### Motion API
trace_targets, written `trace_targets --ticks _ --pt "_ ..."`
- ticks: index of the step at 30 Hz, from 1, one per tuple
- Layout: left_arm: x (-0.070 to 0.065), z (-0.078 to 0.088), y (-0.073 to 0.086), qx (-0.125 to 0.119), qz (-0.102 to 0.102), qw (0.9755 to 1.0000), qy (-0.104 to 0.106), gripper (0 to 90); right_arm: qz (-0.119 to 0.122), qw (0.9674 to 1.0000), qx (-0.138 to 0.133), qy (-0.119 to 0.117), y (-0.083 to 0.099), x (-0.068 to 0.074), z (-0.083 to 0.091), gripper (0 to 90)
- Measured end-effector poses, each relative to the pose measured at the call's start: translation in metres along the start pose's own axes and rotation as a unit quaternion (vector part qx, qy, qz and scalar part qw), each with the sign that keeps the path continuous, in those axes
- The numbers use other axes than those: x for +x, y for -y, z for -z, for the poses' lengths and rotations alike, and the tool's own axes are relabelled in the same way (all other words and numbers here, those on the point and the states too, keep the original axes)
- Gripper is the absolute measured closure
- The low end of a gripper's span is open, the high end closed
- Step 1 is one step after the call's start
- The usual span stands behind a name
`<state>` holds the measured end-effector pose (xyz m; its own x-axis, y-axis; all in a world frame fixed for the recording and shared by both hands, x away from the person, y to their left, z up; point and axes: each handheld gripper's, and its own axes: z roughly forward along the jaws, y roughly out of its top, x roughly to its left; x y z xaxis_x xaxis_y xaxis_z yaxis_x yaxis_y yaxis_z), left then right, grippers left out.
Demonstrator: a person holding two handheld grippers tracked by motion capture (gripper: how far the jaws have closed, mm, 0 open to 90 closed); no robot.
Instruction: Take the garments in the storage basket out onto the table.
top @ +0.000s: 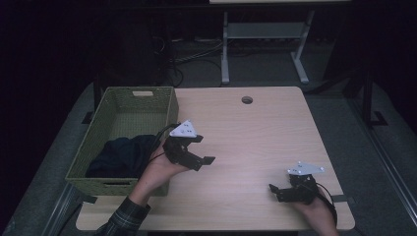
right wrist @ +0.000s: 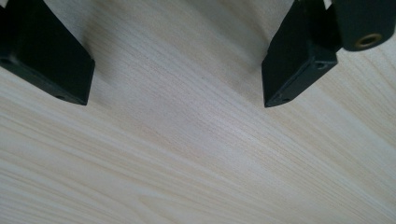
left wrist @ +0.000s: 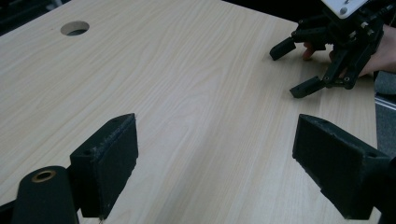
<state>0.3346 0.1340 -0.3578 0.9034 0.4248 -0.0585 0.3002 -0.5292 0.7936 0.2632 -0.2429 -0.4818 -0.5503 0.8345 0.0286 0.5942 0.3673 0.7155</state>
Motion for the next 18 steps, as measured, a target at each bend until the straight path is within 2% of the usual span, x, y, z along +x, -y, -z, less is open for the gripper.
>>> trace_targets --ticks 10,18 --pt "0.007 0.009 -0.003 0.021 -0.001 0.9998 0.007 13.8 0.000 1.0000 0.000 0.000 0.000 0.000 0.000 9.3" --pt "0.016 0.020 -0.006 0.023 0.005 0.9997 0.010 13.9 0.000 1.0000 0.000 0.000 0.000 0.000 0.000 9.3"
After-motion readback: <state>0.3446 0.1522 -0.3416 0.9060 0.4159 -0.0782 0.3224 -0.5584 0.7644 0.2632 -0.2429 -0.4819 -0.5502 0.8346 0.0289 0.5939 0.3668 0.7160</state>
